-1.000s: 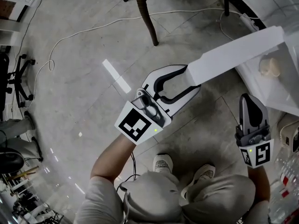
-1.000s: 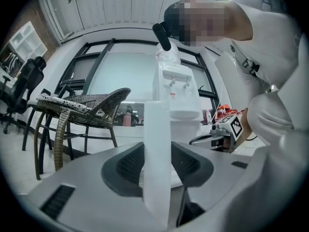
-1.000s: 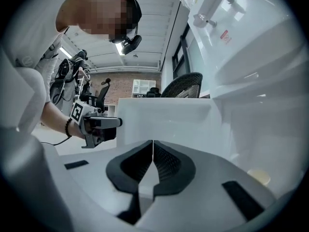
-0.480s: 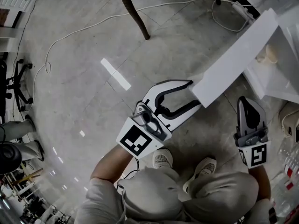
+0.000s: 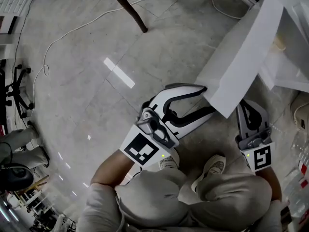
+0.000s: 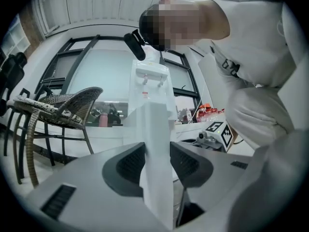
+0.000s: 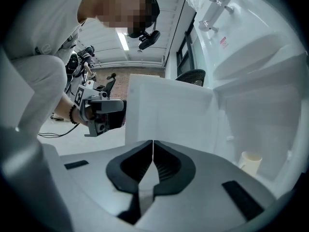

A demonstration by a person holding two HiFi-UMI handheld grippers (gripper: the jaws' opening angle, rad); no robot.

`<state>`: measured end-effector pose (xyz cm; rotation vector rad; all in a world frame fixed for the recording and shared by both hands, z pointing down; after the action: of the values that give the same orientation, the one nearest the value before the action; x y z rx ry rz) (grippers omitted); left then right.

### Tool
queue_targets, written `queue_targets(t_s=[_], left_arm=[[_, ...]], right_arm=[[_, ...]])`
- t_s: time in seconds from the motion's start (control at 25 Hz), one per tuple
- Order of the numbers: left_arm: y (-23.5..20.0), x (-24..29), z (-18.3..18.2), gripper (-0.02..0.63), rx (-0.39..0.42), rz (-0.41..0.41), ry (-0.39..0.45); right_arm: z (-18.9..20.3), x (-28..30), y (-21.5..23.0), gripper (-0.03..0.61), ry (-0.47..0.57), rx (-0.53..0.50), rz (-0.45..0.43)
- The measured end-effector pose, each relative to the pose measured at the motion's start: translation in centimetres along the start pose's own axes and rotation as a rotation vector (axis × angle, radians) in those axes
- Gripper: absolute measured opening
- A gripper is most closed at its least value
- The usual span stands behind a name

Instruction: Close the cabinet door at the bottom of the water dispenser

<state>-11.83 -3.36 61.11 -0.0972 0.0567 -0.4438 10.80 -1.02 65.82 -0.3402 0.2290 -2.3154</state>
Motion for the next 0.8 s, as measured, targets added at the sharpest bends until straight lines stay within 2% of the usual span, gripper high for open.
queue_targets(t_s=[0.52,0.8], left_arm=[[2.2,1.7,0.5,0.091,0.003,0.095,-0.005],[2.9,2.8,1.0,0.074,-0.008,0.146,-0.006]], right_arm=[[1.7,-2.6,-0.9,0.018,-0.027,0.032,-0.036],[2.4,-3.5,-1.5,0.018,-0.043,0.042,-0.062]])
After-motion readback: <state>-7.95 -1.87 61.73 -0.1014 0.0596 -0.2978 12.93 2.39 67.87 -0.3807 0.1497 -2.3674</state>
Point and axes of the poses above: the fingertips, and each gripper's own axes: x forward along the fingers, y to its right, z out of its underside, the point moved 9 cm from there along -x, backward along the fingers, and after that the axes turned 12 degrees about -x, right-handed, at the moved point
